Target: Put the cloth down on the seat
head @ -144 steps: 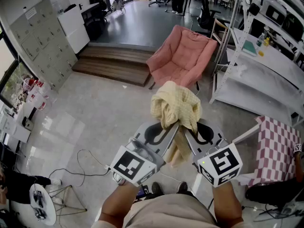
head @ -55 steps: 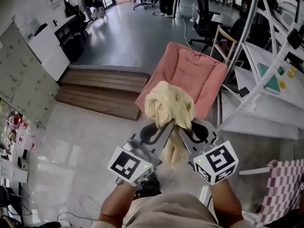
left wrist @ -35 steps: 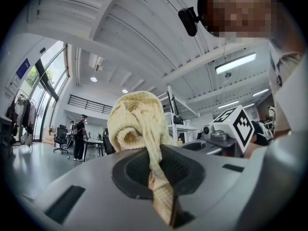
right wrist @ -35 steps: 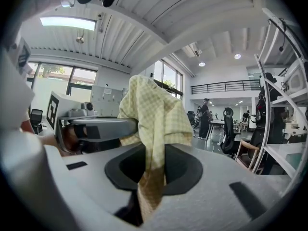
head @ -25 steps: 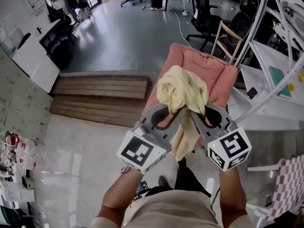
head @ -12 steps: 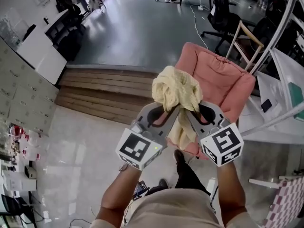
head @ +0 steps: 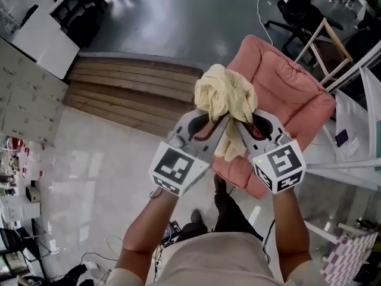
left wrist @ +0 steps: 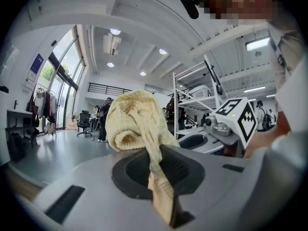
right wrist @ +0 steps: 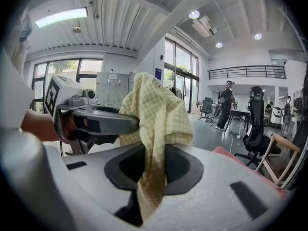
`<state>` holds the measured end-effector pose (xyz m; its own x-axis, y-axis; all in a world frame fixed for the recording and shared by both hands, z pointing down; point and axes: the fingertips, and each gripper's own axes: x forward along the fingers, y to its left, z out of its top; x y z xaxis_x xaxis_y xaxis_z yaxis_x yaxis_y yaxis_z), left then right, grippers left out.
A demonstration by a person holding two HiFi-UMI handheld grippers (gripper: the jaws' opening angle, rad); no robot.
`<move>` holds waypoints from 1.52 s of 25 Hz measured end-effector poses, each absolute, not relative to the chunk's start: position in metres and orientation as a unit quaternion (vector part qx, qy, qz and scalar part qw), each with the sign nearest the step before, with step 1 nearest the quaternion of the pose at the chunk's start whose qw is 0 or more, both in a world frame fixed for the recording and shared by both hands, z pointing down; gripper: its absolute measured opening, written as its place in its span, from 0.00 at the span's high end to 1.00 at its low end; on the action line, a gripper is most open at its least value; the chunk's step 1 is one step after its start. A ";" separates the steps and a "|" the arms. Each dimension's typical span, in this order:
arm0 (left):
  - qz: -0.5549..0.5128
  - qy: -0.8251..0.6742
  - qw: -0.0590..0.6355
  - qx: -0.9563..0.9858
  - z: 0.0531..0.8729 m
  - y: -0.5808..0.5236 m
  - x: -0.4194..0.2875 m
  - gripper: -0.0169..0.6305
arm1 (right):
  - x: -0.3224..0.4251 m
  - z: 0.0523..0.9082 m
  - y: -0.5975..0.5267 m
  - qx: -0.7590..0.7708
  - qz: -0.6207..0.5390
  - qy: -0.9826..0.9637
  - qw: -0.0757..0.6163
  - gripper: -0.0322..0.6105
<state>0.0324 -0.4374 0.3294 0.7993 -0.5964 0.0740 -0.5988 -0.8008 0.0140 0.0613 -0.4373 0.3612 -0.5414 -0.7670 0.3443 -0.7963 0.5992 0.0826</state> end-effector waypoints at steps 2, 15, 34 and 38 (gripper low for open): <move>0.039 -0.320 0.028 0.946 0.348 -0.455 0.030 0.91 | 0.059 0.380 -0.455 0.439 0.048 -0.879 0.180 0.84; 0.071 -0.351 0.069 0.931 0.469 -0.538 0.011 0.91 | 0.040 0.500 -0.536 0.407 0.089 -0.888 0.195 0.82; 0.099 -0.407 0.132 0.898 0.617 -0.628 0.019 0.91 | 0.058 0.644 -0.623 0.399 0.122 -0.884 0.211 0.75; 0.117 -0.420 0.154 0.887 0.661 -0.640 0.019 0.91 | 0.061 0.686 -0.634 0.399 0.129 -0.880 0.224 0.75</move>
